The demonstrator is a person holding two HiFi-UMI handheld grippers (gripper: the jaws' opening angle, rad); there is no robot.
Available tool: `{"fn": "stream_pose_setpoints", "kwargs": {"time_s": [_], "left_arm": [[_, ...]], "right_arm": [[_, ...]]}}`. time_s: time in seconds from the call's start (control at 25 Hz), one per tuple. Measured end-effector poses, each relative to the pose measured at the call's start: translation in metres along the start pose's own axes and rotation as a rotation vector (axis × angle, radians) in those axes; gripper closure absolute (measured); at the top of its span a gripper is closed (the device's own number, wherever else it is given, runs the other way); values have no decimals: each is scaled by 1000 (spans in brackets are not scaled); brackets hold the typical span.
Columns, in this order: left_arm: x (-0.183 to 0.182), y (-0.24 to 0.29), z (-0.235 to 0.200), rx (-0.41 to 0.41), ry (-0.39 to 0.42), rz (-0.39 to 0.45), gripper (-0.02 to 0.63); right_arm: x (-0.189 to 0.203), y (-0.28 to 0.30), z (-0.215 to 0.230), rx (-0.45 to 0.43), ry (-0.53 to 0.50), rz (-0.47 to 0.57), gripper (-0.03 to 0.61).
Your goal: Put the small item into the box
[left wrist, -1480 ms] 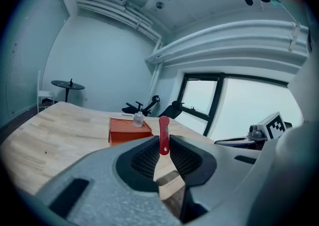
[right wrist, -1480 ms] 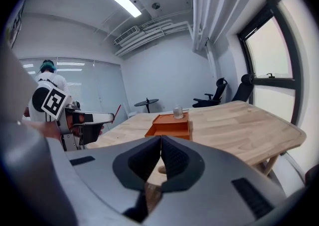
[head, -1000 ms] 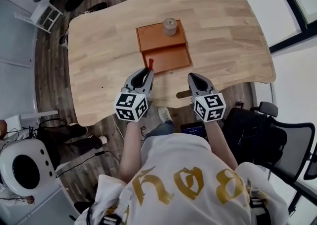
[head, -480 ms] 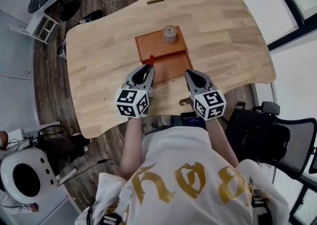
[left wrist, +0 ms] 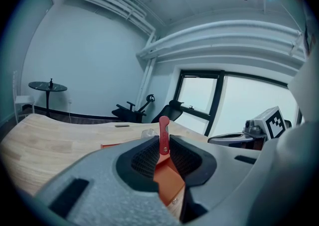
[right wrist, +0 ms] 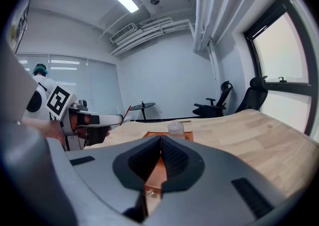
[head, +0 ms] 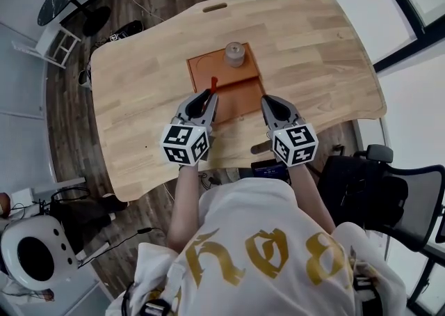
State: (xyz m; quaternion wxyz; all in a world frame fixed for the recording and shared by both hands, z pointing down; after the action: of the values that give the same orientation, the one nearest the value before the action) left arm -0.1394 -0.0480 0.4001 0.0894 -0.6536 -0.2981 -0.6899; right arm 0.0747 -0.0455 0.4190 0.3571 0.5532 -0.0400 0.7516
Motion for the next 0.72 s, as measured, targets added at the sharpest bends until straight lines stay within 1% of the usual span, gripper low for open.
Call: {"fn": "stream_pose_setpoints", "kwargs": {"time_s": [0.16, 0.72], "left_arm": [[6, 8, -3, 0, -12, -12, 551], [11, 33, -17, 17, -23, -42, 551]], "right_arm": [[2, 4, 6, 5, 2, -13, 566], [1, 30, 22, 16, 13, -52, 566]]}}
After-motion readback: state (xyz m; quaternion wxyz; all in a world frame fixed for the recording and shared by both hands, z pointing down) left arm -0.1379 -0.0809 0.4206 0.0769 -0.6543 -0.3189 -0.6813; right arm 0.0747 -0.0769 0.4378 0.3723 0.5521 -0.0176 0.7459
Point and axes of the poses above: the fingertips, and each gripper's own axes: y forward along the fingers, z to its right, x out of its underside, the point moved 7 cm from there along -y, backward along the fingers, and after that the axes turned 13 degrees about y, right-handed, at the moved point
